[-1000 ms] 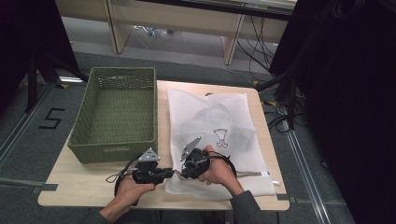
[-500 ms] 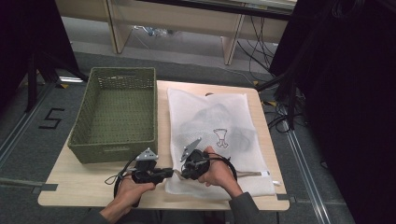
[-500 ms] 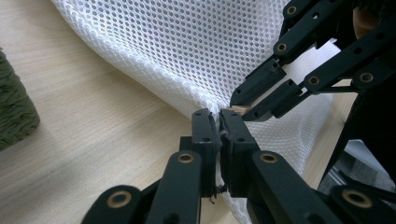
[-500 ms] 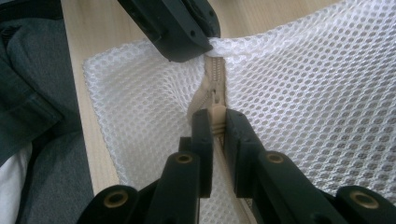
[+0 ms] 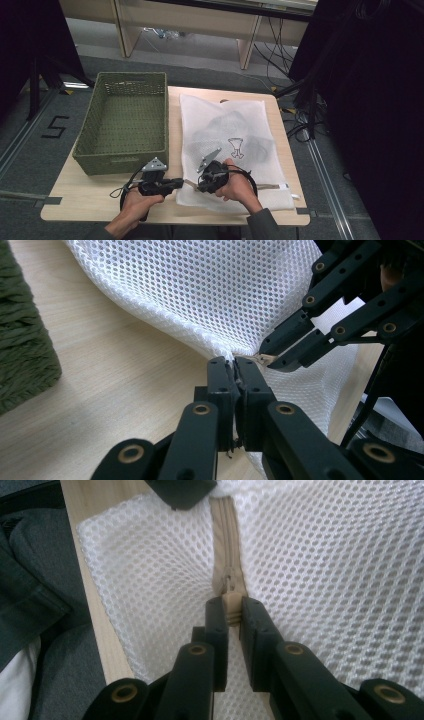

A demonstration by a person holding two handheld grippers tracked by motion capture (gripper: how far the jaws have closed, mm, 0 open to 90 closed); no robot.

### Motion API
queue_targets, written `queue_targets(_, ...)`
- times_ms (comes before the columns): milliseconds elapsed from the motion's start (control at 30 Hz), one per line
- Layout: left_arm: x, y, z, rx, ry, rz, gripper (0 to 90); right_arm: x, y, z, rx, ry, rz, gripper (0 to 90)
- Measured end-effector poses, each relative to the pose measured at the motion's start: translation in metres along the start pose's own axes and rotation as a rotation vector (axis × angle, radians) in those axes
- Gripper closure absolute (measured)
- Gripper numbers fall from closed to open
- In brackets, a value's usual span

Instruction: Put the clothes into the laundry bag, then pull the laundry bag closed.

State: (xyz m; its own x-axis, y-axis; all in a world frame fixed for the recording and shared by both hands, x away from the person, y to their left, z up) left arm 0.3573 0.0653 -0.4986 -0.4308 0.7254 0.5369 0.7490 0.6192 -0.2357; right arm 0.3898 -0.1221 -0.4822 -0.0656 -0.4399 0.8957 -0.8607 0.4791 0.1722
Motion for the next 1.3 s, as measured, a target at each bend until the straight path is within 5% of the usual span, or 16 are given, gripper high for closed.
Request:
queue_targets(300,0.005,-0.001,-0.001,-0.043,0.008,-0.01,86.4,0.005,-0.004,0.012,-0.021,-0.01,0.006,83.8)
queue_targets(667,0.004,-0.004,-0.002,-0.062,0.019,0.006,86.3,0.011,-0.012,0.029,-0.071,-0.017,0.003,83.8)
queue_targets(1300,0.007,-0.001,-0.001,-0.068,0.025,-0.005,86.3,0.018,-0.016,0.036,-0.079,-0.016,0.034,83.8)
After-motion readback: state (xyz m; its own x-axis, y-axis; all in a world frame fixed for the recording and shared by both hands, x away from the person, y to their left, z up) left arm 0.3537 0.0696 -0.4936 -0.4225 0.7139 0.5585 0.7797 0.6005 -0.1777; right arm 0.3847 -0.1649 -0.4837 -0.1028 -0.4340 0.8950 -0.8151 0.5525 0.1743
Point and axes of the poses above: each handheld gripper's, and its own axes: x roughly backward along the jaws, z roughly out of its underside, y roughly to its left, the point moved 3 cm from there along -x, roughly forward along the jaws, and after that the axes turned 11 degrees about -x, right-handed, at the moved point
